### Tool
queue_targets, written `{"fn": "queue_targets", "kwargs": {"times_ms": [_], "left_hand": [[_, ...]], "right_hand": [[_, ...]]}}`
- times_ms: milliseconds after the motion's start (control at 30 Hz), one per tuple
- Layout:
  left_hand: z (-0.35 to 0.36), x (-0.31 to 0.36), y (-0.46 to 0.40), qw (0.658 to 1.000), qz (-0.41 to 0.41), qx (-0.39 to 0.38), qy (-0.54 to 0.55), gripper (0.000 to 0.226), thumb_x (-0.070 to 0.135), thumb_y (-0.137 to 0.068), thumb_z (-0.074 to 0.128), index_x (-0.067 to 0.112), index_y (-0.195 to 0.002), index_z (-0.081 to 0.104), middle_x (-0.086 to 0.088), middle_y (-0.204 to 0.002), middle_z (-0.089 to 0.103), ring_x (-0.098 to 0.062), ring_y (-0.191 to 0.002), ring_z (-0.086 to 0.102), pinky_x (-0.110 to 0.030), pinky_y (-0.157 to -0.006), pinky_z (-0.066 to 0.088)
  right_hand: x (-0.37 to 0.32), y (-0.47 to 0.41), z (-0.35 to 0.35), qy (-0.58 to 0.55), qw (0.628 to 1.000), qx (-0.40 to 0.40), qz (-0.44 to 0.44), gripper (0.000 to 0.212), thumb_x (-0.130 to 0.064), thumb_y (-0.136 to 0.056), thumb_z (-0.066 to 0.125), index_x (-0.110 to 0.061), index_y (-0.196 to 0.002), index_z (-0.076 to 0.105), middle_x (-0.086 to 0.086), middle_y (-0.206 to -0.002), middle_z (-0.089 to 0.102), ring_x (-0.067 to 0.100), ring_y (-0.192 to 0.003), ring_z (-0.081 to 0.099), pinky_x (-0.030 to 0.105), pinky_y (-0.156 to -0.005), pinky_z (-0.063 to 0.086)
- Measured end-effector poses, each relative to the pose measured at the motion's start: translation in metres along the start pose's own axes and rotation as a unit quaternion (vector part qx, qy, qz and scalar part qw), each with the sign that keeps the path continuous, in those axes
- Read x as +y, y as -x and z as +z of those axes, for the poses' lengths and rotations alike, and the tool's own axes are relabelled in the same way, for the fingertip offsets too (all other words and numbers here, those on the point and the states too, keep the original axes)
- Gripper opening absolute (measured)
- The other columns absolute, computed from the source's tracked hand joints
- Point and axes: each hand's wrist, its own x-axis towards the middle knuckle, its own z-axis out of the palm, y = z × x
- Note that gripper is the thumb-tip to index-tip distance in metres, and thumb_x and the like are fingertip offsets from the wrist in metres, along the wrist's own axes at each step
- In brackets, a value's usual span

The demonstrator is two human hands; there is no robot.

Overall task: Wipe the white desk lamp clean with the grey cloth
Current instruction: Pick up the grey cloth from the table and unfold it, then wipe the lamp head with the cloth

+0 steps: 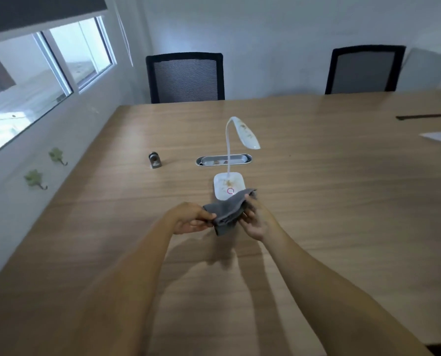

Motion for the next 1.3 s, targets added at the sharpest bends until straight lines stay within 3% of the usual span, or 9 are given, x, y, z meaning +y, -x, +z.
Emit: {"fn": "queue_targets", "kwargs": {"times_ms": [67,200,367,500,567,633,800,967,1300], "left_hand": [[0.009,-0.002,-0.003,1.000,-0.002,-0.024,0.015,0.012,0.003,-0.084,0.066,0.011,-0.077,0.062,0.000,-0.062,0.073,-0.007,-0.057,0.069,-0.015,-0.054,0.057],[0.017,-0.004,-0.011,0.997,0.000,-0.069,0.034,0.014,0.002,-0.084,0.065,0.012,-0.094,0.066,-0.002,-0.080,0.073,-0.012,-0.075,0.068,-0.016,-0.059,0.058],[0.021,-0.002,-0.021,0.996,-0.004,-0.094,-0.004,0.012,0.007,-0.083,0.069,0.014,-0.092,0.065,0.001,-0.073,0.076,-0.009,-0.069,0.072,-0.016,-0.059,0.057],[0.021,0.004,-0.036,0.992,0.032,-0.034,-0.116,0.024,0.026,-0.079,0.075,0.018,-0.099,0.067,0.000,-0.096,0.071,-0.010,-0.079,0.068,-0.024,-0.072,0.057],[0.014,0.005,-0.049,0.946,0.090,0.090,-0.297,0.039,0.031,-0.080,0.071,0.016,-0.115,0.065,-0.004,-0.113,0.066,-0.018,-0.098,0.064,-0.031,-0.089,0.051],[0.005,0.006,-0.060,0.857,0.146,0.155,-0.468,0.055,0.030,-0.085,0.063,0.017,-0.136,0.051,-0.007,-0.136,0.057,-0.025,-0.123,0.054,-0.033,-0.103,0.041],[0.007,0.006,-0.093,0.732,0.189,0.107,-0.646,0.069,0.037,-0.095,0.042,0.021,-0.154,0.009,-0.004,-0.163,0.007,-0.022,-0.149,0.012,-0.036,-0.122,0.016],[0.017,-0.002,-0.108,0.685,0.218,0.092,-0.689,0.076,0.050,-0.095,0.035,0.016,-0.153,0.001,-0.003,-0.163,-0.004,-0.021,-0.150,0.000,-0.033,-0.122,0.009],[0.017,-0.007,-0.120,0.707,0.179,0.090,-0.678,0.087,0.067,-0.088,0.029,0.021,-0.153,-0.007,0.005,-0.162,-0.012,-0.016,-0.150,-0.003,-0.037,-0.122,0.015]], "right_hand": [[0.002,0.004,-0.002,0.006,1.000,-0.008,0.023,0.026,-0.035,-0.096,0.050,-0.013,-0.106,0.060,0.006,-0.096,0.064,0.018,-0.075,0.068,0.025,-0.078,0.055],[0.001,0.004,-0.003,-0.008,1.000,-0.017,0.012,0.051,-0.028,-0.094,0.055,-0.014,-0.140,0.039,0.020,-0.141,0.049,0.037,-0.127,0.050,0.050,-0.108,0.041],[-0.016,0.003,-0.008,0.049,0.997,0.021,-0.055,0.050,-0.004,-0.092,0.054,-0.017,-0.137,0.036,0.021,-0.137,0.052,0.040,-0.122,0.053,0.055,-0.101,0.043],[-0.045,-0.001,-0.014,0.114,0.985,0.056,-0.116,0.050,0.005,-0.087,0.046,-0.019,-0.130,0.040,0.018,-0.115,0.057,0.034,-0.101,0.057,0.050,-0.091,0.048],[-0.064,-0.001,-0.018,0.188,0.968,0.087,-0.142,0.045,0.004,-0.086,0.041,-0.025,-0.119,0.046,0.012,-0.097,0.057,0.029,-0.086,0.056,0.041,-0.079,0.047],[-0.085,-0.002,-0.020,0.250,0.947,0.110,-0.171,0.040,0.002,-0.086,0.038,-0.033,-0.100,0.053,0.004,-0.090,0.059,0.025,-0.084,0.055,0.037,-0.078,0.045],[-0.131,0.004,-0.009,0.346,0.893,0.081,-0.274,0.042,-0.003,-0.085,0.046,-0.042,-0.080,0.060,-0.012,-0.086,0.062,0.011,-0.082,0.058,0.028,-0.067,0.047],[-0.161,0.013,0.019,0.366,0.861,0.018,-0.352,0.048,0.000,-0.083,0.051,-0.045,-0.078,0.067,-0.019,-0.082,0.067,0.002,-0.080,0.061,0.022,-0.071,0.050],[-0.188,0.034,0.075,0.428,0.784,-0.069,-0.443,0.044,0.011,-0.087,0.046,-0.020,-0.111,0.067,-0.017,-0.081,0.066,-0.021,-0.064,0.061,-0.003,-0.058,0.045]]}}
